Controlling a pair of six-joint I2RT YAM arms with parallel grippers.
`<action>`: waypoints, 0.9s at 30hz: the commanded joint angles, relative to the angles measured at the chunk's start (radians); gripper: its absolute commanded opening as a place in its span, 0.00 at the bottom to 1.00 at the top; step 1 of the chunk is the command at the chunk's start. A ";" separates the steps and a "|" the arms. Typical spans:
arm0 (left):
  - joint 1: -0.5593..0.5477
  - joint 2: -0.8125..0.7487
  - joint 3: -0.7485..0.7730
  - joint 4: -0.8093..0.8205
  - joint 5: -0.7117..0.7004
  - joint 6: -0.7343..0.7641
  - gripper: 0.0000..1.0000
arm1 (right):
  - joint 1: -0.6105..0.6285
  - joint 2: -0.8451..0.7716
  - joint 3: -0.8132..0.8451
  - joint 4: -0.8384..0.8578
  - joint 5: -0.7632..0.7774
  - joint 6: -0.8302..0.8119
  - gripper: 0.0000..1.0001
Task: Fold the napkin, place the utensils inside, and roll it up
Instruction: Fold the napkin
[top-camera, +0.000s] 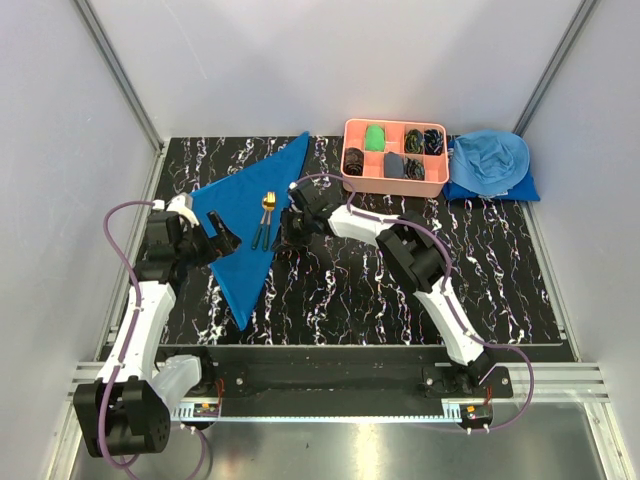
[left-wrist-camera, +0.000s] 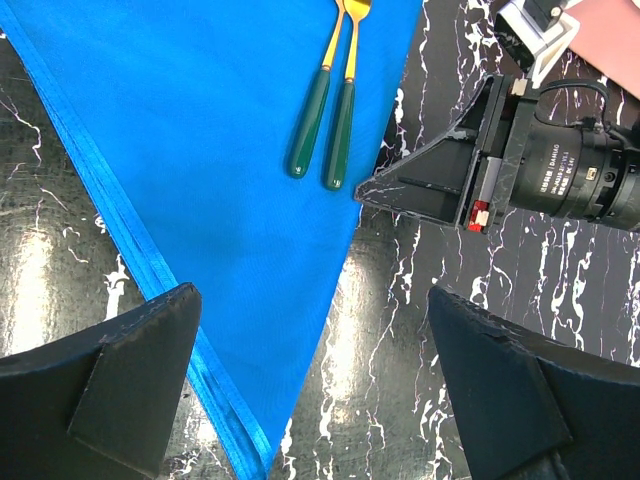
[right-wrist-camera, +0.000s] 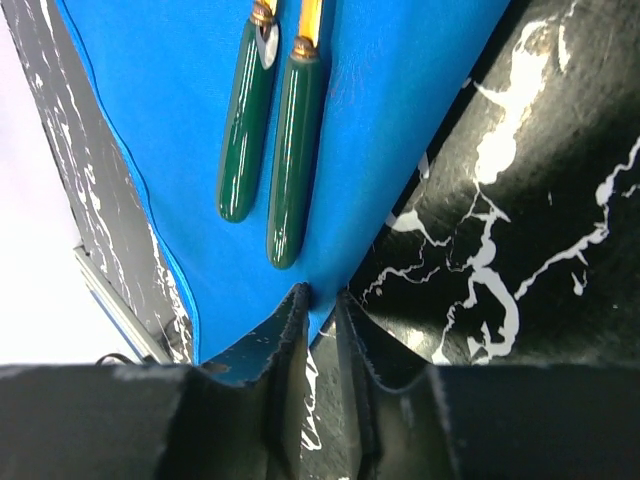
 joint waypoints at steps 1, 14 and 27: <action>0.009 -0.018 0.000 0.028 0.006 0.009 0.99 | 0.000 0.036 0.013 -0.016 0.047 -0.003 0.25; 0.007 -0.013 -0.014 0.034 0.030 -0.002 0.99 | -0.038 0.041 0.018 -0.025 0.047 -0.037 0.00; -0.222 -0.048 -0.140 0.117 -0.008 -0.170 0.99 | -0.171 -0.177 -0.231 -0.027 0.054 -0.150 0.00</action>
